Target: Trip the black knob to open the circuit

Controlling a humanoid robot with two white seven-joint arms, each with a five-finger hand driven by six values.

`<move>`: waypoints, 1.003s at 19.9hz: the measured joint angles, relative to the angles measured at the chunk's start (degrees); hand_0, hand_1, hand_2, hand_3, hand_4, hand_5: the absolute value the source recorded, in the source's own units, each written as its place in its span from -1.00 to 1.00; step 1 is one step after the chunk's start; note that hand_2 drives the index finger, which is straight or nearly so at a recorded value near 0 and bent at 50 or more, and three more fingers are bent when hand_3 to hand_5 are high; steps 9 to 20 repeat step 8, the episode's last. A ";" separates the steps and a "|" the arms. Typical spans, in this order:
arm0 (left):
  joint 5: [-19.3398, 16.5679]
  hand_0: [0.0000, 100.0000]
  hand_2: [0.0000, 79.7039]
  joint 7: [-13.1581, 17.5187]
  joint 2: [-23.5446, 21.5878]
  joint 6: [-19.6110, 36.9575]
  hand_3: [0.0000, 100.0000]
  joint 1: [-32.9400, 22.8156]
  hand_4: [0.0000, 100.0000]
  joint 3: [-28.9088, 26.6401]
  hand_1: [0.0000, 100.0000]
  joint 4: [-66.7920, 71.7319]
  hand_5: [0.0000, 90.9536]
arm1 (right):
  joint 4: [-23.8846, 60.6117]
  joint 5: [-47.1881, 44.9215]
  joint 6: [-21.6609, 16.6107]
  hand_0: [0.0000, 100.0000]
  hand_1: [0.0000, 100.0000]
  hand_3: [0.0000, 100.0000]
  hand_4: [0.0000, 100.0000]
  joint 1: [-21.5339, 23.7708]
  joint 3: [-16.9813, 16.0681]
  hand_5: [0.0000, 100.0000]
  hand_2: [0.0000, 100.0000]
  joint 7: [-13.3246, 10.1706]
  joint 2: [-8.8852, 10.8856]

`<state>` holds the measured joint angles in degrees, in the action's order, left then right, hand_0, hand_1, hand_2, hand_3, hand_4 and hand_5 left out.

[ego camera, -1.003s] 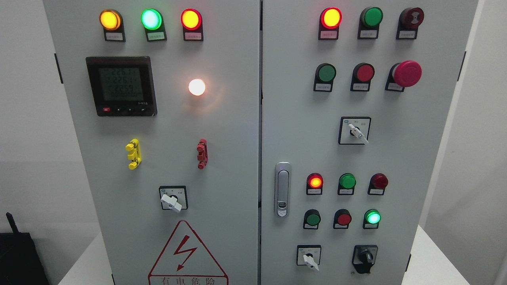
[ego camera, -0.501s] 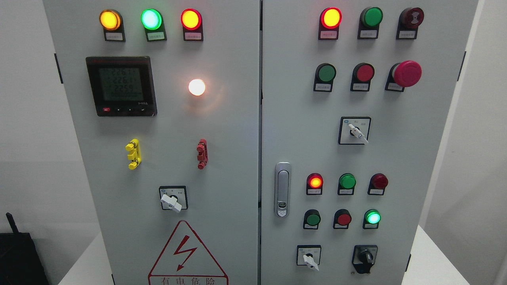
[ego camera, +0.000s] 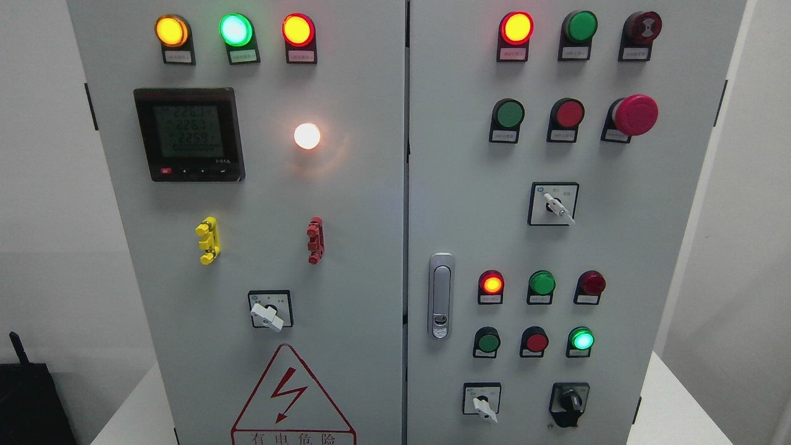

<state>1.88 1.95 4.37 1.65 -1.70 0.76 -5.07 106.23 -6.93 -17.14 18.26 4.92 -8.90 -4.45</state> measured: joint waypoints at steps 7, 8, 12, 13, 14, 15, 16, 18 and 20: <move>0.00 -0.76 -1.00 0.00 0.00 0.00 -1.00 0.00 -1.00 0.00 -0.22 0.00 -1.00 | 0.78 -0.02 -0.01 -0.92 -1.00 -0.93 -1.00 0.01 -0.03 -1.00 -1.00 0.45 0.01; 0.00 -0.76 -1.00 0.00 0.00 0.00 -1.00 0.00 -1.00 0.00 -0.22 0.00 -1.00 | 0.84 -0.03 -0.01 -0.92 -1.00 -0.93 -1.00 0.02 -0.03 -1.00 -1.00 0.47 0.01; 0.00 -0.76 -1.00 0.00 0.00 0.00 -1.00 0.00 -1.00 0.00 -0.22 0.00 -1.00 | 0.84 -0.03 -0.01 -0.92 -1.00 -0.93 -1.00 0.02 -0.03 -1.00 -1.00 0.47 0.01; 0.00 -0.76 -1.00 0.00 0.00 0.00 -1.00 0.00 -1.00 0.00 -0.22 0.00 -1.00 | 0.84 -0.03 -0.01 -0.92 -1.00 -0.93 -1.00 0.02 -0.03 -1.00 -1.00 0.47 0.01; 0.00 -0.76 -1.00 0.00 0.00 0.00 -1.00 0.00 -1.00 0.00 -0.22 0.00 -1.00 | 0.84 -0.03 -0.01 -0.92 -1.00 -0.93 -1.00 0.02 -0.03 -1.00 -1.00 0.47 0.01; 0.00 -0.76 -1.00 0.00 0.00 0.00 -1.00 0.00 -1.00 0.00 -0.22 0.00 -1.00 | 0.84 -0.03 -0.01 -0.92 -1.00 -0.93 -1.00 0.02 -0.03 -1.00 -1.00 0.47 0.01; 0.00 -0.76 -1.00 0.00 0.00 0.00 -1.00 0.00 -1.00 0.00 -0.22 0.00 -1.00 | 0.84 -0.03 -0.01 -0.92 -1.00 -0.93 -1.00 0.02 -0.03 -1.00 -1.00 0.47 0.01; 0.00 -0.76 -1.00 0.00 0.00 0.00 -1.00 0.00 -1.00 0.00 -0.22 0.00 -1.00 | 0.84 -0.03 -0.01 -0.92 -1.00 -0.93 -1.00 0.02 -0.03 -1.00 -1.00 0.47 0.01; 0.00 -0.76 -1.00 0.00 0.00 0.00 -1.00 0.00 -1.00 0.00 -0.22 0.00 -1.00 | 0.84 -0.03 -0.01 -0.92 -1.00 -0.93 -1.00 0.02 -0.03 -1.00 -1.00 0.47 0.01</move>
